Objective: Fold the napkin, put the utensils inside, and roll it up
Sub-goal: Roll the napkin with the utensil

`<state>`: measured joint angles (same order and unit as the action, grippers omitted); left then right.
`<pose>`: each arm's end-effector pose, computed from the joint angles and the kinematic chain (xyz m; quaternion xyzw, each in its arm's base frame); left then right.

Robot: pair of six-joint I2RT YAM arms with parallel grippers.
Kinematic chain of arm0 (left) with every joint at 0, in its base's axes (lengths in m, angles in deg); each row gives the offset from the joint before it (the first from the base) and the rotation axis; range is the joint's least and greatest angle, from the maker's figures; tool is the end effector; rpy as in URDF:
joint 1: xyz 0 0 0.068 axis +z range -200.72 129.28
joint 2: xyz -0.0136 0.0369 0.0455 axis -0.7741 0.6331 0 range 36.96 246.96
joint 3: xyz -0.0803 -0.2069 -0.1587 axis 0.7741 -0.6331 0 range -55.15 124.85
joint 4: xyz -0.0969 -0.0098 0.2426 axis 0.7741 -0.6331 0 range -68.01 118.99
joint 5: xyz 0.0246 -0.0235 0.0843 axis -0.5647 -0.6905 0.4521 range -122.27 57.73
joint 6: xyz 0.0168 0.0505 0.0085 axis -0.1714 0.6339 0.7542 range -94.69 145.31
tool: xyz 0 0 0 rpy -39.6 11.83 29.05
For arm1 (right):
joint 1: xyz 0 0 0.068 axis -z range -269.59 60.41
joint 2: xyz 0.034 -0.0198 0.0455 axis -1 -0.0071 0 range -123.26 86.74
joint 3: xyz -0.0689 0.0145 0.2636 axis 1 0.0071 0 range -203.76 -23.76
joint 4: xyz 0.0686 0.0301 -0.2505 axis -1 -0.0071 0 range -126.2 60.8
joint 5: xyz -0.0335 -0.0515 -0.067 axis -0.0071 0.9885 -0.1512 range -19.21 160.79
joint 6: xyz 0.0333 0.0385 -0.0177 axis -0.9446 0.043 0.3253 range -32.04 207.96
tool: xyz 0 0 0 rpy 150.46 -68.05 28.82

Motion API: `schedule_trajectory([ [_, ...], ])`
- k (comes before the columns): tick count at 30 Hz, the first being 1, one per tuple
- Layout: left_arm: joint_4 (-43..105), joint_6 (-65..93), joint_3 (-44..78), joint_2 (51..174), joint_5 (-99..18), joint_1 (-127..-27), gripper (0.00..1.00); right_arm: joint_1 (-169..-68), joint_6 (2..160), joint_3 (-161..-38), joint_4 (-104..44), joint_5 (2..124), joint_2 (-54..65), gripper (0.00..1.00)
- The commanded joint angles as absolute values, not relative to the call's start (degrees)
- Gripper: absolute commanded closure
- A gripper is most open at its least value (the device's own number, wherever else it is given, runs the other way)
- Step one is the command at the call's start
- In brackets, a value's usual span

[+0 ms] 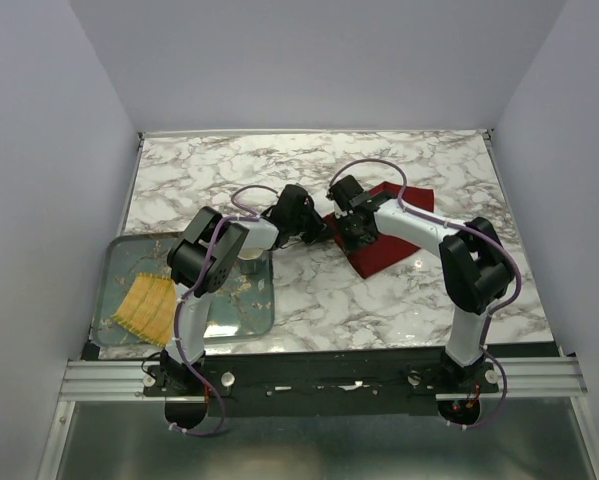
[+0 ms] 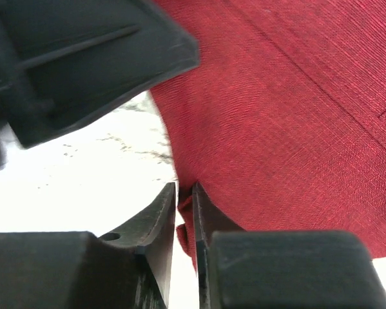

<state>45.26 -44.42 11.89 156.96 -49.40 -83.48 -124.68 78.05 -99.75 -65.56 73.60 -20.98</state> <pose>0.3593 -0.2437 0.1181 -0.2169 0.8593 -0.4292 0.1740 0.3130 0.2177 0.1856 -0.2094 0.9589 0.0504 0.1847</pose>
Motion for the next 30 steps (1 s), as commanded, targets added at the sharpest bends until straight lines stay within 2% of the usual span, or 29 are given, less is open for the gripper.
schedule_trajectory([
  [1,44.90,-42.63,10.94,157.63,-48.27,-83.68,0.92,-127.38,76.10,-99.87,-67.78,78.60,-17.76,0.68],
  [4,44.72,-42.45,11.12,157.72,-48.45,-83.77,0.94,-129.40,75.57,-100.58,-69.89,83.26,-17.14,0.59],
  [10,44.54,-42.80,11.38,157.63,-48.80,-83.68,0.96,-132.21,74.95,-100.23,-70.51,91.61,-17.84,0.50],
  [23,44.02,-43.68,12.00,157.81,-49.85,-83.60,0.96,-135.29,76.45,-99.97,-66.82,98.38,-23.56,0.48],
  [30,43.67,-43.86,12.17,157.46,-50.12,-83.42,0.96,-135.56,75.92,-99.09,-66.12,102.95,-24.87,0.52],
])
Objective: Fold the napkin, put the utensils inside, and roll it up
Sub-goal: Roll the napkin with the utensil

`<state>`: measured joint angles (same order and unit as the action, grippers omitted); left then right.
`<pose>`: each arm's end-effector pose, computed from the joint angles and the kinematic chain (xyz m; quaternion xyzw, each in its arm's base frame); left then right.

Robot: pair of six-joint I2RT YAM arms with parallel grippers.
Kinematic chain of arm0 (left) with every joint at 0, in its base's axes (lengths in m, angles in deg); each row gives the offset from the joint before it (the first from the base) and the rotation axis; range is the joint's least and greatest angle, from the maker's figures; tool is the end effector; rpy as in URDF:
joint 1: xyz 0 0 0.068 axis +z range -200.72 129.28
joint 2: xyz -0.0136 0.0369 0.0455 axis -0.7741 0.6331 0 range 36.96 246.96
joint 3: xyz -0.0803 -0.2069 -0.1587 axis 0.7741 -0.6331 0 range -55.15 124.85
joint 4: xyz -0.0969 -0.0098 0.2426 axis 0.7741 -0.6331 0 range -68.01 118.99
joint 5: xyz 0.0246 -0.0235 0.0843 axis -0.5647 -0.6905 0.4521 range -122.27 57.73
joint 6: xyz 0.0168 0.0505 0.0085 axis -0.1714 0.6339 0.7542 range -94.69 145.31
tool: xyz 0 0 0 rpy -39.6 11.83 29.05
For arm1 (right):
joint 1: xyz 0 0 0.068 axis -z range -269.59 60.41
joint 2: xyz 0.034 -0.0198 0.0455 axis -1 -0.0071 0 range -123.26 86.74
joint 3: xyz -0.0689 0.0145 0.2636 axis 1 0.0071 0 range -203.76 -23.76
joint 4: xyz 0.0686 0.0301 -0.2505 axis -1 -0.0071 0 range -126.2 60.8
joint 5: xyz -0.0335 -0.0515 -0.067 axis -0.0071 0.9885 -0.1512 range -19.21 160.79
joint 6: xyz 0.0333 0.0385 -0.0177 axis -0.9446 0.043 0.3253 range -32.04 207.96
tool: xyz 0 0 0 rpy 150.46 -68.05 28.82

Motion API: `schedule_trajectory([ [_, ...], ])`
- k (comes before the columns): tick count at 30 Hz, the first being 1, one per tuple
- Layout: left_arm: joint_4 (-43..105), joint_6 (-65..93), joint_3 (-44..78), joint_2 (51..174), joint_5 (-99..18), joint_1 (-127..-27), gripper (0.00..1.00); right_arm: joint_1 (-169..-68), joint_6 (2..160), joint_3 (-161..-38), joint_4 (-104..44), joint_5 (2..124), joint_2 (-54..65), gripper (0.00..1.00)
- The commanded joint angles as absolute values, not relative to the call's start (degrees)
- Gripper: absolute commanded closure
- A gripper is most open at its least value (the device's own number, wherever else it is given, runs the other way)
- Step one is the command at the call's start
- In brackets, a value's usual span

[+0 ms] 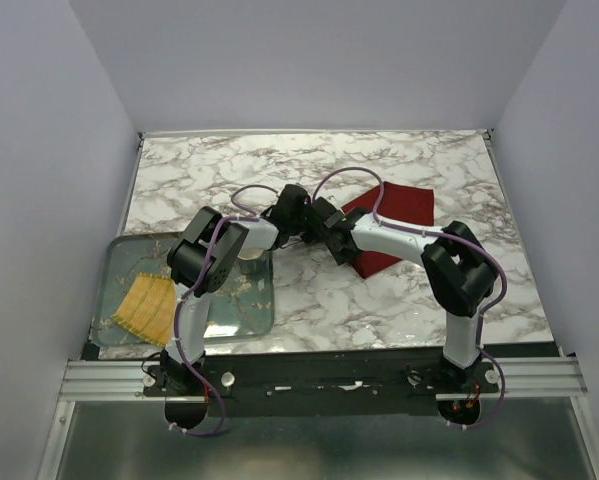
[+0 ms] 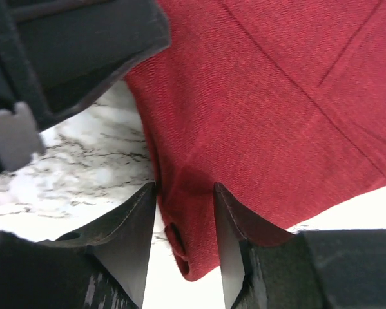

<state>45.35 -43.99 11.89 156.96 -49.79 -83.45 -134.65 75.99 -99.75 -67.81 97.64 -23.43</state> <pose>0.3593 -0.2437 0.1183 -0.2121 0.8598 -0.4308 0.1737 0.2790 0.2568 0.1724 -0.2406 0.9318 -0.1323 0.2374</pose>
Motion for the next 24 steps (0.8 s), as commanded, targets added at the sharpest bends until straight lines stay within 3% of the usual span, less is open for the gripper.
schedule_trajectory([
  [1,43.67,-43.95,12.35,157.46,-50.20,-83.51,0.96,-135.65,75.92,-99.09,-65.77,103.04,-25.40,0.54],
  [20,43.49,-44.04,12.17,157.28,-50.91,-83.24,0.96,-136.70,76.27,-101.02,-65.76,107.09,-30.76,0.50],
  [24,43.49,-44.12,12.17,157.37,-51.17,-83.24,0.96,-136.61,75.92,-100.85,-65.68,106.74,-31.29,0.54],
])
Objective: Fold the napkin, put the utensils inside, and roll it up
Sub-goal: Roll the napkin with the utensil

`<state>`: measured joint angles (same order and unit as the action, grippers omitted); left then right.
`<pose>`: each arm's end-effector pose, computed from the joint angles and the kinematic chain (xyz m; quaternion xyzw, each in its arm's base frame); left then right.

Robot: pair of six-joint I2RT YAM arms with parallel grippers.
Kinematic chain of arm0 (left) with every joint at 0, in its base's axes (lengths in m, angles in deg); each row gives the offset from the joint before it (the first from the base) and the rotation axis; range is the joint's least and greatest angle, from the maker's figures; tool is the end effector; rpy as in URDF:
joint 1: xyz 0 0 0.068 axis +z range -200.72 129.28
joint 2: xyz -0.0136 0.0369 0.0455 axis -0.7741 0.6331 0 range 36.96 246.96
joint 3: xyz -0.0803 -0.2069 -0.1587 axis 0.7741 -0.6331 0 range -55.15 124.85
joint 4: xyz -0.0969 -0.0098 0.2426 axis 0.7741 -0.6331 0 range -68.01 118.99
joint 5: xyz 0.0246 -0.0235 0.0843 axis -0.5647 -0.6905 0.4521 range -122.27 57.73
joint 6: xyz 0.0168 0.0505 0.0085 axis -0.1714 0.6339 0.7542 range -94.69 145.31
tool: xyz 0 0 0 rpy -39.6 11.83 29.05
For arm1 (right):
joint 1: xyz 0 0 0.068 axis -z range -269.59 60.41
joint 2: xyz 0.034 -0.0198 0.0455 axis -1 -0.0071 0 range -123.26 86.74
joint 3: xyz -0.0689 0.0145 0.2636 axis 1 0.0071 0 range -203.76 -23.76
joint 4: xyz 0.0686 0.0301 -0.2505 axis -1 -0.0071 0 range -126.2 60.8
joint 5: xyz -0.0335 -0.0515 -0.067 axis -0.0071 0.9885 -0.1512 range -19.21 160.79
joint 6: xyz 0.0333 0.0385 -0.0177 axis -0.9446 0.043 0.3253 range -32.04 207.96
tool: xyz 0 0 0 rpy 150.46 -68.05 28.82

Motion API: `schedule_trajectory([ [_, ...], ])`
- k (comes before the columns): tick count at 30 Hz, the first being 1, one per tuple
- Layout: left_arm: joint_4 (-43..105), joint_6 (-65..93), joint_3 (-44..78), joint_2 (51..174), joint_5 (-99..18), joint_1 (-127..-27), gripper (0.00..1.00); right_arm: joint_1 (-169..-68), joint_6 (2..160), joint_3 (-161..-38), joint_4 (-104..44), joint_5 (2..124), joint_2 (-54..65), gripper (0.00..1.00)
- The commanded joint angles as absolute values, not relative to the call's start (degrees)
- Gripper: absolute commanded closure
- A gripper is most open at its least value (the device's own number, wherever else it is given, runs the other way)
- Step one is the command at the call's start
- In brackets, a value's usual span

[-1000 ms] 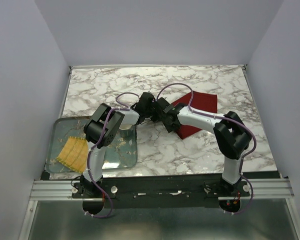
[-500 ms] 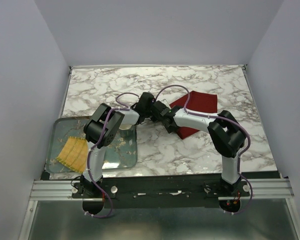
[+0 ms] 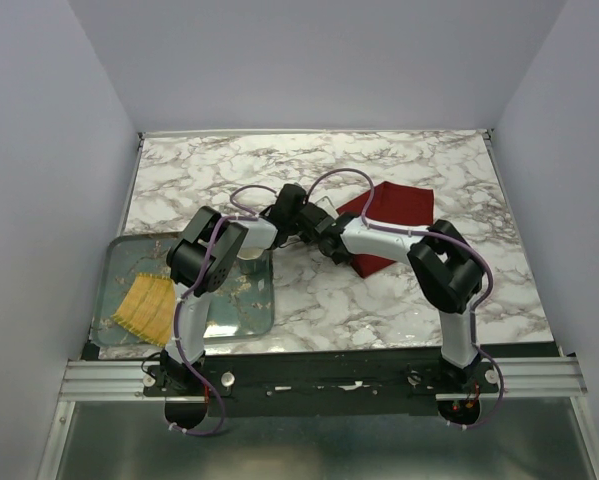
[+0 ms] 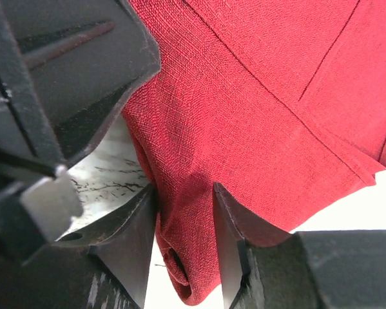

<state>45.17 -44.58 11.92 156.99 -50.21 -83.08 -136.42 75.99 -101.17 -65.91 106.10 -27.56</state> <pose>0.3606 -0.2415 0.1180 -0.2180 0.8587 -0.4319 0.1692 0.2817 0.2702 0.1562 -0.2412 0.9128 -0.1949 0.2657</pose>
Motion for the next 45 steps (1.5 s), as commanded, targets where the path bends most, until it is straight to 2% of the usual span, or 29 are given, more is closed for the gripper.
schedule_trajectory([
  [1,43.49,-44.21,12.17,157.37,-51.17,-83.33,0.96,-136.61,75.92,-100.76,-65.33,106.30,-31.47,0.56],
  [7,43.14,-44.12,12.44,157.37,-51.17,-83.24,0.96,-136.61,75.65,-100.05,-64.71,106.04,-32.61,0.66],
  [8,43.05,-43.86,12.52,157.37,-51.17,-83.24,0.96,-136.53,75.83,-99.88,-64.45,105.77,-32.44,0.72],
  [16,40.59,-41.49,14.10,157.02,-50.12,-83.24,0.96,-136.09,76.18,-99.61,-64.01,98.59,-29.89,0.94],
  [17,40.24,-41.05,14.37,156.84,-49.85,-83.24,0.96,-135.56,76.01,-99.53,-63.92,97.43,-29.45,0.99],
  [22,36.47,-37.45,16.82,156.31,-48.53,-83.24,0.87,-132.93,76.18,-99.70,-63.22,86.12,-27.34,0.99],
  [25,34.44,-35.86,18.14,155.88,-48.27,-83.33,0.78,-131.17,76.62,-99.35,-62.17,79.00,-25.15,0.99],
  [26,34.09,-34.90,18.50,155.61,-48.27,-83.24,0.71,-130.29,76.79,-99.52,-62.16,77.57,-24.88,1.00],
  [32,30.05,-31.12,19.82,152.89,-46.95,-83.24,0.54,-123.45,76.97,-98.04,-59.97,61.84,-22.07,0.99],
  [37,27.68,-28.48,19.56,149.73,-46.25,-83.42,0.50,-118.16,78.20,-96.89,-58.74,48.85,-21.62,0.99],
  [41,25.30,-26.20,19.47,147.27,-45.20,-84.12,0.48,-114.39,79.34,-96.80,-58.65,43.03,-22.59,0.99],
  [45,23.28,-24.96,17.54,143.93,-42.74,-85.08,0.41,-111.57,79.87,-97.50,-58.56,36.35,-24.52,1.00],
])
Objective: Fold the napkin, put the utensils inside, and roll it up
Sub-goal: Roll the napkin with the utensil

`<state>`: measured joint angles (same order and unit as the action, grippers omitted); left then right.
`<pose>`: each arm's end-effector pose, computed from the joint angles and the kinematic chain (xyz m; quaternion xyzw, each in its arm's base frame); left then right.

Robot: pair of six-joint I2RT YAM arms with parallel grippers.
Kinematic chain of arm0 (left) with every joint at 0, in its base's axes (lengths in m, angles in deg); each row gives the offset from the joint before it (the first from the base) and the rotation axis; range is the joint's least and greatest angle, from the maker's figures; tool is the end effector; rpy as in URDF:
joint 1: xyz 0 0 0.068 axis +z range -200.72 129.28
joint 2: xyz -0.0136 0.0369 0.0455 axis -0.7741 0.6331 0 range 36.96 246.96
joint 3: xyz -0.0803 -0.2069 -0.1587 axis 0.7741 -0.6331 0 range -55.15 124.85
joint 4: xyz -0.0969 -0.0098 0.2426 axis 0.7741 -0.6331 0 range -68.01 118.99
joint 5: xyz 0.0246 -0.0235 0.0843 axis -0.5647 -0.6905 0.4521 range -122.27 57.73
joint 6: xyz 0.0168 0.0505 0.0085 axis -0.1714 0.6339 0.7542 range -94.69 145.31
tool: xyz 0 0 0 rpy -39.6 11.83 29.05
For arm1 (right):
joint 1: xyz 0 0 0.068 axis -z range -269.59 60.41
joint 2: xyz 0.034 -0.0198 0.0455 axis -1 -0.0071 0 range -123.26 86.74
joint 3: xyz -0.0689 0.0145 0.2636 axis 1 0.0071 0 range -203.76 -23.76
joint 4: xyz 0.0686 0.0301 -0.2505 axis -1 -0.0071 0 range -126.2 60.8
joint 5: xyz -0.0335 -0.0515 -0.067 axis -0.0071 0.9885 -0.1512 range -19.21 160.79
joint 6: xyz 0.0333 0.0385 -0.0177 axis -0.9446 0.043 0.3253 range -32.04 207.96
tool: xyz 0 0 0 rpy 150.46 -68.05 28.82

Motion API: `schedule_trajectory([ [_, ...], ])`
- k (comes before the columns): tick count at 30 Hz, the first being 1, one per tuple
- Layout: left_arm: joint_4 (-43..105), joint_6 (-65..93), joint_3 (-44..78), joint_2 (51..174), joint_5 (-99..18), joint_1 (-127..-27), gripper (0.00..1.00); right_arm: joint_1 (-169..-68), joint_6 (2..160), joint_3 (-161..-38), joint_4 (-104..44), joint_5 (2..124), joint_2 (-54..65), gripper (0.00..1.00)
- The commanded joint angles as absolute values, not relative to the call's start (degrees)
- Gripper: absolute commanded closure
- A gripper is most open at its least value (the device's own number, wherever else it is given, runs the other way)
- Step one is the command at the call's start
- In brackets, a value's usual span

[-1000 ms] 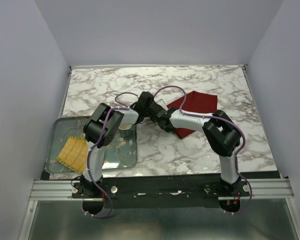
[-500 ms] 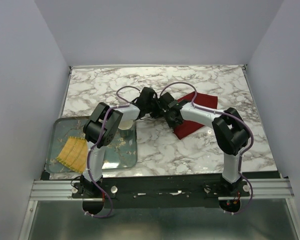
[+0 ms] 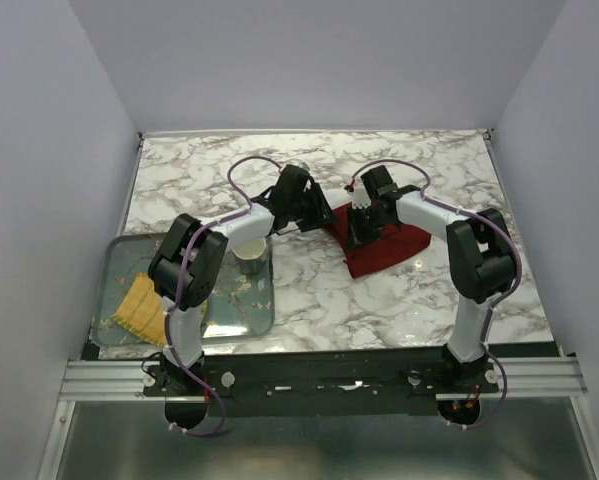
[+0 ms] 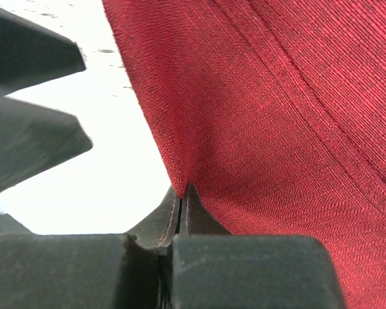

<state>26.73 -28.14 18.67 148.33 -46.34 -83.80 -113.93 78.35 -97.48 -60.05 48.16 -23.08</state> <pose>0.3558 -0.2421 0.1881 -0.1078 0.8938 -0.3692 0.2306 0.3449 0.1710 0.1677 -0.1620 0.9479 0.2410 0.1312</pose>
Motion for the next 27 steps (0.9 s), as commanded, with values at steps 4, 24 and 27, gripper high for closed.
schedule_trajectory([
  [4,22.57,-25.49,16.22,143.48,-43.43,-86.05,0.31,-109.28,81.01,-98.21,-58.47,28.98,-27.42,0.99],
  [24,23.63,-31.91,20.96,152.53,-46.34,-86.76,0.25,-106.29,82.51,-98.12,-58.56,31.68,-32.87,0.99],
  [27,23.10,-31.90,21.93,154.02,-45.81,-86.76,0.21,-105.68,82.77,-98.03,-58.56,30.89,-33.23,0.99],
])
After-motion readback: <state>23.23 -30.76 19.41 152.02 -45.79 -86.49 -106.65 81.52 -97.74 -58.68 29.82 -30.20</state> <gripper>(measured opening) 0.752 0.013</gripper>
